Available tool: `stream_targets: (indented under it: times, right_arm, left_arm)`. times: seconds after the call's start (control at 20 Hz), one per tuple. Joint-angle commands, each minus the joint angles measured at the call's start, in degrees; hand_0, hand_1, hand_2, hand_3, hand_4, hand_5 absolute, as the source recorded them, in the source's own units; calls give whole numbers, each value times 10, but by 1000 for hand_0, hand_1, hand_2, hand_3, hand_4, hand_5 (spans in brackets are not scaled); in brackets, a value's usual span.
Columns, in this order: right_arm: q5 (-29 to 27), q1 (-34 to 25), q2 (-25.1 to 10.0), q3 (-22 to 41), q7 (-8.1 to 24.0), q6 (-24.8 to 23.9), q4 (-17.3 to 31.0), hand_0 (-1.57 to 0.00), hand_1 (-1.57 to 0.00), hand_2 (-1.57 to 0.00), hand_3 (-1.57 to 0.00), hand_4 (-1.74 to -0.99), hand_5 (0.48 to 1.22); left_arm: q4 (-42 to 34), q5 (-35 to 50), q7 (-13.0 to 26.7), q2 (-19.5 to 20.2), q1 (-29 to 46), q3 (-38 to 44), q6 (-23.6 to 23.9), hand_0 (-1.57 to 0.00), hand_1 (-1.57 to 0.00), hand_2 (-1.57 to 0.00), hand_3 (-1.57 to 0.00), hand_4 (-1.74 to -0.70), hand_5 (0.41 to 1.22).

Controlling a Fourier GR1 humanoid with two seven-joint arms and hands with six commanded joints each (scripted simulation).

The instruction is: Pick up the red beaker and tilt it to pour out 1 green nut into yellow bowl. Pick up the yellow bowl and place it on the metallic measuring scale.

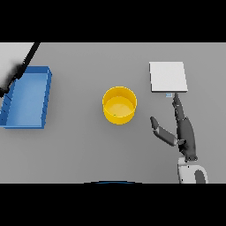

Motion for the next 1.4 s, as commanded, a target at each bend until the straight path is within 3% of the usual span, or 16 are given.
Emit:
stream_targets:
  times: [0.0,0.3,0.6,0.8,0.95,1.2,1.35]
  right_arm:
    - [0,3,2,2,-4,3,9,1,1,1,1,-1222,592]
    - [0,-18,0,-1,-16,2,30,1,1,1,1,-1226,587]
    - [13,-13,-17,3,-16,7,25,1,1,1,1,-1209,620]
    - [14,-13,-24,5,-8,13,22,1,1,1,1,-1206,653]
    - [23,-12,-22,12,-6,12,20,1,1,1,1,-1215,664]
    - [15,-20,-23,6,-12,14,31,1,1,1,1,-1217,666]
    - [20,-17,-21,8,-19,10,29,1,1,1,1,-1207,665]
  left_arm:
    - [15,33,10,9,7,31,12,-1571,-1571,-1556,-1360,-1732,1221]
    - [-3,212,27,92,121,159,106,-1571,-1571,-1567,-1428,-1739,1221]
    - [-177,349,164,161,310,223,231,-1571,-1571,-1570,-1451,-1740,1221]
    - [-297,398,248,187,439,222,312,-1571,-1571,-1571,-1450,-1741,1221]
    - [-362,422,269,200,508,216,354,-1571,-1571,-1571,-1449,-1741,1221]
    - [-400,446,287,197,570,200,406,-1571,-1571,-1571,-1509,-1741,1221]
    - [-405,455,294,194,587,186,425,-1571,-1571,-1571,-1539,-1741,1117]
